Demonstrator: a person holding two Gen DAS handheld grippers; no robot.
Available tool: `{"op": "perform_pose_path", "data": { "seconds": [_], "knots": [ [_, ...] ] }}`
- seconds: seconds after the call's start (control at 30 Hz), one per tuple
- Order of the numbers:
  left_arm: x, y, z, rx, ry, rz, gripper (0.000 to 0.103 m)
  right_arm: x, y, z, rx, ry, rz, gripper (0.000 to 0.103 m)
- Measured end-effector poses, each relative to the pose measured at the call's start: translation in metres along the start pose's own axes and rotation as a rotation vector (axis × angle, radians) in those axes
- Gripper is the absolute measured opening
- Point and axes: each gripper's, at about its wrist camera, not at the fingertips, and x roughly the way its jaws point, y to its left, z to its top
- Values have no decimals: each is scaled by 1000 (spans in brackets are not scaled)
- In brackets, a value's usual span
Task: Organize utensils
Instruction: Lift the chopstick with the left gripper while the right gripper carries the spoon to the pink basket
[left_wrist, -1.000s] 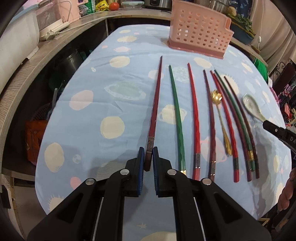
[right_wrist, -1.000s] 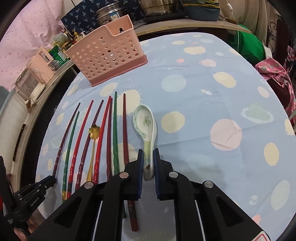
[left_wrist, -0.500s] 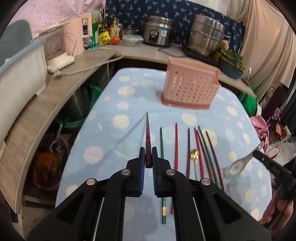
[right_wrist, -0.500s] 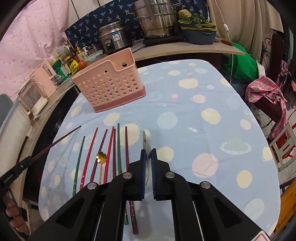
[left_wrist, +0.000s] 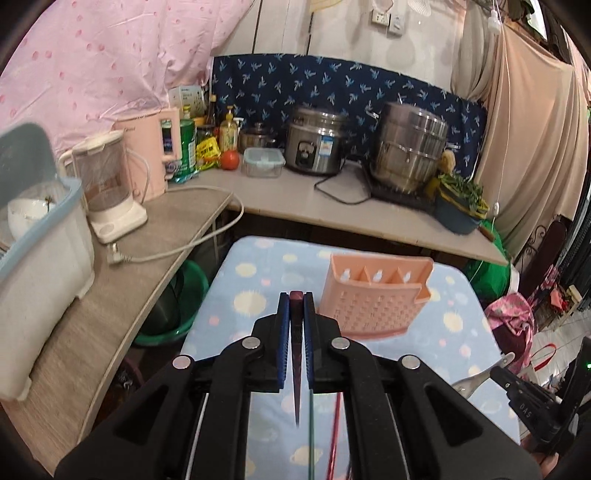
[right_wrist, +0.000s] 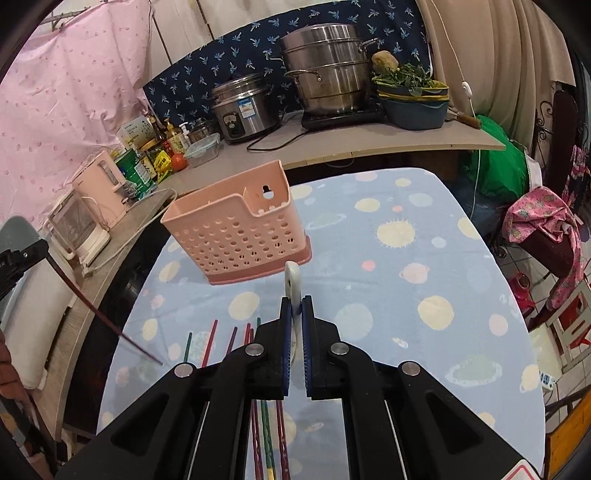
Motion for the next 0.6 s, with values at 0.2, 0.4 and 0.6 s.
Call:
{"op": "perform_pose_path", "data": {
  "seconds": [0.2,0.4,0.6],
  "knots": [
    [-7,-15,52,-7,-99,-46,7,10,5,55,13,-70,14,6],
    [-15,-33,108,-15,-224,-85,7,34,13,105,27,-118,28,6],
    [12,-46,133,-21,-259,-76,7,73,23,133,16,-99,23,6]
  ]
}}
